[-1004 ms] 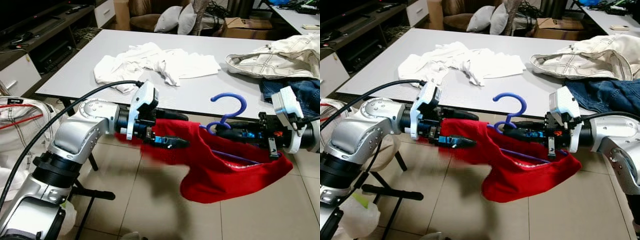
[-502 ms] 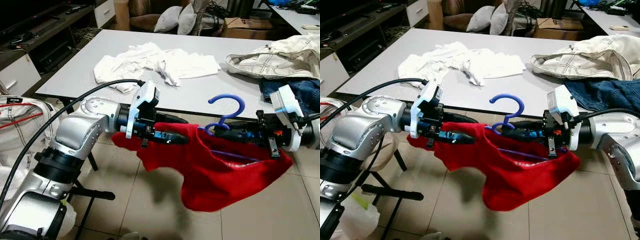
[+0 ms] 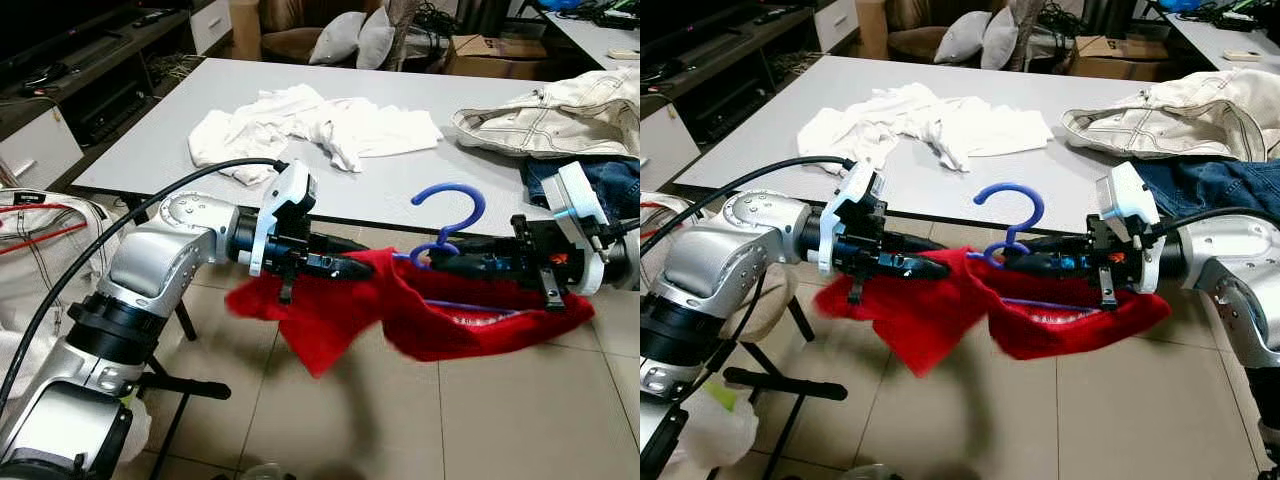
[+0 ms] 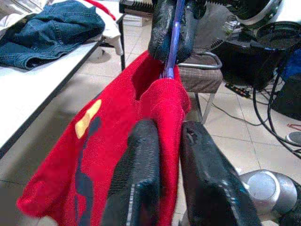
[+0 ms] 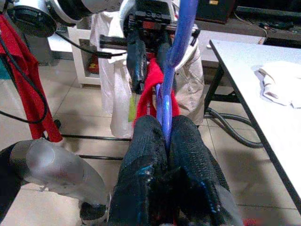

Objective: Hang hanger

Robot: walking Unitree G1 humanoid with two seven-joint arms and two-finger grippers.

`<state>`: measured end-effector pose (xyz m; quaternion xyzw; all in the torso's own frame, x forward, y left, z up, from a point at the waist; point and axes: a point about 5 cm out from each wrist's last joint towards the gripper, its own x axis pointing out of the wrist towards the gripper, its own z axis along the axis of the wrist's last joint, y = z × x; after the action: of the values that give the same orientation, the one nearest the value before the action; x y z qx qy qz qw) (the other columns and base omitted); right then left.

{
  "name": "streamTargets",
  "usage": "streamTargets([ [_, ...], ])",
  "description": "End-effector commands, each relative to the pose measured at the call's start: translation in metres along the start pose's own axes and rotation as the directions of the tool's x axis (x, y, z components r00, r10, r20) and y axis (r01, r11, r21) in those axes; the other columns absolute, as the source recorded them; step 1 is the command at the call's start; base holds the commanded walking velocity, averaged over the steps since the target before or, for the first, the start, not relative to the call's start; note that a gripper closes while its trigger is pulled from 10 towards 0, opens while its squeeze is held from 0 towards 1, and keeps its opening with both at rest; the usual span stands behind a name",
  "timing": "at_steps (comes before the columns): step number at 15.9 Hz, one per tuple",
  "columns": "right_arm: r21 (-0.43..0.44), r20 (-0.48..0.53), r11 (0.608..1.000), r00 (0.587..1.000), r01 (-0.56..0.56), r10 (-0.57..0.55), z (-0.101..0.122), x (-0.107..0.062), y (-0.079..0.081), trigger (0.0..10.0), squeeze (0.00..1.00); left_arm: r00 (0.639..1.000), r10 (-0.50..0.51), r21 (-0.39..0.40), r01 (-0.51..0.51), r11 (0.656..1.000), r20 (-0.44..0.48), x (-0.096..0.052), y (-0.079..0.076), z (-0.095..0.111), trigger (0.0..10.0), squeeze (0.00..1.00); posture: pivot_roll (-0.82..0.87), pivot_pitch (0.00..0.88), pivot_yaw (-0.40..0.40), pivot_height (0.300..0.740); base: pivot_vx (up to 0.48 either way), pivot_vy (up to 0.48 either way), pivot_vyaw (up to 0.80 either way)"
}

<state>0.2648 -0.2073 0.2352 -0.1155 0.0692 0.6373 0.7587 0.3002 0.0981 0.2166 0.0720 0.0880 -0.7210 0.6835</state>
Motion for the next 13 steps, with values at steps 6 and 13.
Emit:
streamTargets([
  [6,-0.014,0.046,0.998,0.997,0.065,-0.064,0.007,-0.009,-0.003,10.0,1.00,0.998,0.024,-0.011,-0.023,1.000,0.058,-0.002,-0.004,0.001,0.0,0.00,-0.08,0.000,0.031,0.740,0.000,0.000,0.00],
  [13,-0.005,0.179,0.913,0.899,0.408,-0.400,0.028,-0.047,0.011,10.0,1.00,0.908,0.419,-0.077,-0.417,0.906,0.022,-0.026,0.007,-0.034,0.0,0.00,-0.10,0.000,0.053,0.740,0.000,0.000,0.00],
])
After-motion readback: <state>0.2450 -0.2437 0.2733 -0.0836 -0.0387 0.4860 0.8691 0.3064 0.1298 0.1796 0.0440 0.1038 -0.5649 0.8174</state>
